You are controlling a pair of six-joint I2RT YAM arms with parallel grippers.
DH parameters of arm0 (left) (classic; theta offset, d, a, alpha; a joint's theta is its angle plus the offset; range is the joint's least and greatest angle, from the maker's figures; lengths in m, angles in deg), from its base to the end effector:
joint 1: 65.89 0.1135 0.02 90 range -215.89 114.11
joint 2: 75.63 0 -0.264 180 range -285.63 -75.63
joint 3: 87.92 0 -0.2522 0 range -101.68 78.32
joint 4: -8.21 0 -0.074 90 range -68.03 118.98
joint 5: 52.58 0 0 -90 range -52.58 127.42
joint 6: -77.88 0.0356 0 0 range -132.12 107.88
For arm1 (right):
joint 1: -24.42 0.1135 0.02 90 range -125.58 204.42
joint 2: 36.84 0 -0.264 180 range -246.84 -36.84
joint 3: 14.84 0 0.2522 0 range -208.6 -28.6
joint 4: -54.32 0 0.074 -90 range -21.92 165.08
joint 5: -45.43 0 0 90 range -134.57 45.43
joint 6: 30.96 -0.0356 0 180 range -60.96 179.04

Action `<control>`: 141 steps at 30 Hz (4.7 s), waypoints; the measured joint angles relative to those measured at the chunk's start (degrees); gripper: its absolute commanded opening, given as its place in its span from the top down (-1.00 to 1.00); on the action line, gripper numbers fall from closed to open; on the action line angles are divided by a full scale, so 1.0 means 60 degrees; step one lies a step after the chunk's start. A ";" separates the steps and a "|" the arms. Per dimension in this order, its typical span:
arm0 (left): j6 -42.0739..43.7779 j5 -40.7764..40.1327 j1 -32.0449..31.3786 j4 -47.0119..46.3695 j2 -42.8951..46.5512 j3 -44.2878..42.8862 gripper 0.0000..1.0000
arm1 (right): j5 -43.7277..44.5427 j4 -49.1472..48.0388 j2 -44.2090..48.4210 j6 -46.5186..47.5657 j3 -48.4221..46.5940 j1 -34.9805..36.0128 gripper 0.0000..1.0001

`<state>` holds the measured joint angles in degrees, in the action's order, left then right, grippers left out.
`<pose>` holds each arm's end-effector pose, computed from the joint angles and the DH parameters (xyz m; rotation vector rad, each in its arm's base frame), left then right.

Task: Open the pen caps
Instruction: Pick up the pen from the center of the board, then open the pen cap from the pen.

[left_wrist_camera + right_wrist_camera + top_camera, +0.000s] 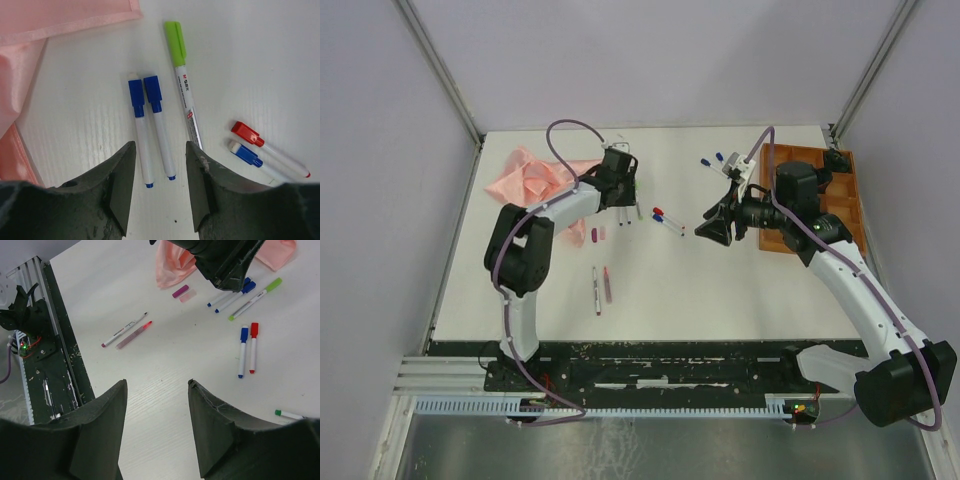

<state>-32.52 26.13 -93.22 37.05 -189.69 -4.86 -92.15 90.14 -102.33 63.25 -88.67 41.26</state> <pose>0.3980 -0.1978 0.2020 0.0484 2.3593 -0.1727 0.2288 0.0967 0.3451 -0.8684 1.8200 0.9836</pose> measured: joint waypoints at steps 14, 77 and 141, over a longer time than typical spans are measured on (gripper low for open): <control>0.0277 -0.0106 0.0237 0.0874 -0.0969 -0.0630 0.32 | 0.0000 0.0237 0.0000 0.0106 -0.0011 0.0000 -0.19; -0.2918 0.0273 -0.3912 -1.2349 0.9475 1.0976 0.94 | -0.1967 -0.5748 -0.0368 -0.4517 0.2361 0.1421 -0.49; -0.3923 0.0124 -0.3942 -0.7417 0.8772 0.7799 0.20 | -0.1246 -0.4360 -0.0900 -0.3370 0.2211 0.2320 1.00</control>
<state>-56.06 26.87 -116.87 -7.46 -137.06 41.94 -99.62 63.98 -107.73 43.03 -75.41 55.18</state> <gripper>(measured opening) 0.482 0.040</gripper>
